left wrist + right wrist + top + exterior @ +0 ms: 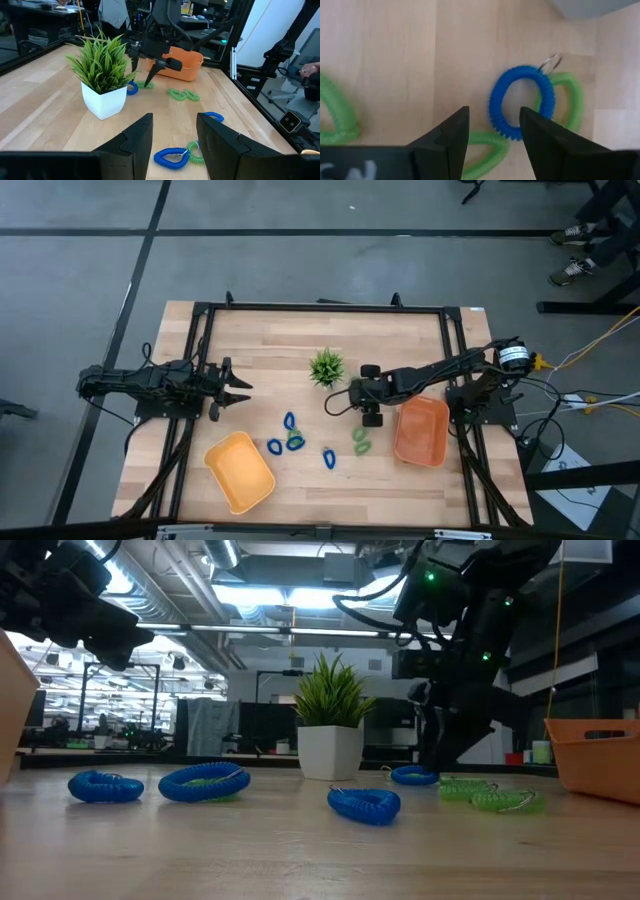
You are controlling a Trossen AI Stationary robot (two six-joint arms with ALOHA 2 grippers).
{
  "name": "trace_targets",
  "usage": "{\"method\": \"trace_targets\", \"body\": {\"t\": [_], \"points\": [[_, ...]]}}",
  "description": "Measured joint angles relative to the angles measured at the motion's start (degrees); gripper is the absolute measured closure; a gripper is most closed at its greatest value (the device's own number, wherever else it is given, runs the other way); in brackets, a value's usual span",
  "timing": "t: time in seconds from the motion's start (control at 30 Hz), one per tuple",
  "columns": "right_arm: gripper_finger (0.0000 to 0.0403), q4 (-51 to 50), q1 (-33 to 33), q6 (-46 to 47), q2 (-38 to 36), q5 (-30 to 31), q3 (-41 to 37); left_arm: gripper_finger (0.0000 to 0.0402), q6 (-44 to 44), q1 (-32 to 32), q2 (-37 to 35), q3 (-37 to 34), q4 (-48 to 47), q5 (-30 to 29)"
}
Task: Sort spring keychains
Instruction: Put the blue spring keychain into the orange bin
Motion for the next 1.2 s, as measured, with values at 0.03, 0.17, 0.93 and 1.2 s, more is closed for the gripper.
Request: {"method": "trace_targets", "body": {"t": [0.03, 0.17, 0.93, 1.2], "points": [[0.0228, 0.0, 0.0, 0.0, 0.3, -0.2, 0.0, 0.0253, 0.0, 0.0, 0.0, 0.0, 0.0, 0.0], [0.0228, 0.9, 0.0, -0.4, 2.0, -0.3, 0.0, 0.0253, 0.0, 0.0, 0.0, 0.0, 0.0, 0.0], [0.0357, 2.4, -0.4, -1.8, 3.9, -7.3, 0.1, 0.0253, 0.0, 0.0, 0.0, 0.0, 0.0, 0.0], [0.0384, 3.3, -0.4, -2.2, 4.0, -7.7, 0.1, 0.0253, 0.0, 0.0, 0.0, 0.0, 0.0, 0.0]]}}
